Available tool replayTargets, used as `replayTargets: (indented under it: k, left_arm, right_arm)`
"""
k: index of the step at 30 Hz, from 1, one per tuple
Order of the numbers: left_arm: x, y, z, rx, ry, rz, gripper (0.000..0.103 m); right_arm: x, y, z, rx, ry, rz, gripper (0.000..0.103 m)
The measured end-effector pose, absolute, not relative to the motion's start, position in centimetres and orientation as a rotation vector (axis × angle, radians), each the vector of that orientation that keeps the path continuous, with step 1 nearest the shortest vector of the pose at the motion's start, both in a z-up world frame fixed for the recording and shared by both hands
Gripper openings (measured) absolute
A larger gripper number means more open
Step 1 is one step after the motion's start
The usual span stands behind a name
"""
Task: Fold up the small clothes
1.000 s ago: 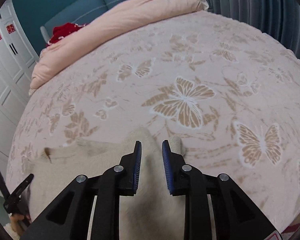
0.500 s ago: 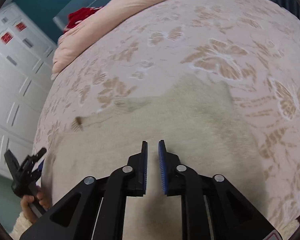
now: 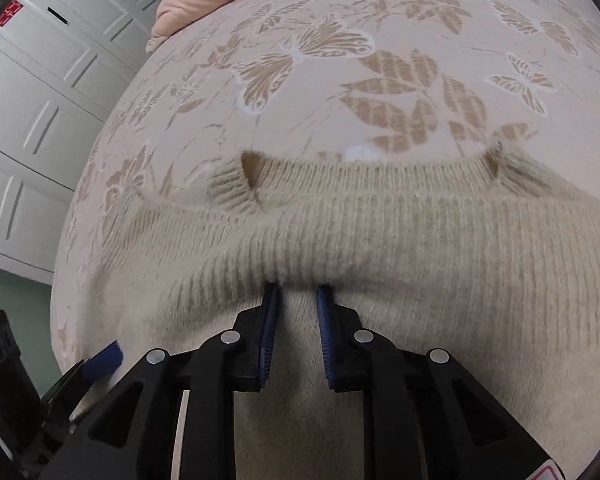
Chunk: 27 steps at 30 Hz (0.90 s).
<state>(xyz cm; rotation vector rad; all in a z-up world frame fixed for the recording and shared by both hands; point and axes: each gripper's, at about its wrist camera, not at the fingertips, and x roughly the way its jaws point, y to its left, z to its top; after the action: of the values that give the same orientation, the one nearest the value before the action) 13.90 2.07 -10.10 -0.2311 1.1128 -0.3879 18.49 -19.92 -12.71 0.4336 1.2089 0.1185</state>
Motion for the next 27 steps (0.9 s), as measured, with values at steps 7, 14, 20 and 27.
replayTargets:
  k: [7,14,20,27]
  left_arm:
    - [13.9,4.7,-9.9,-0.285,1.090,-0.336,0.095]
    - [15.2,5.1,-7.0,-0.304,1.013,-0.316,0.095]
    - [18.4,4.9,-10.6,-0.152,1.110,-0.213,0.094]
    - [14.5,5.8,-7.1,-0.211,1.031,-0.198,0.095]
  right_arm:
    - [13.2,-20.8,-9.6,0.388,1.150,0.120,0.013]
    - [7.4,-25.6,-7.7,0.517,1.046,0.060,0.017]
    - [5.6,-30.1,-9.5,0.464,1.102,-0.141,0.000]
    - [0.1,-33.3,-7.5,0.432,0.996,-0.258,0.024]
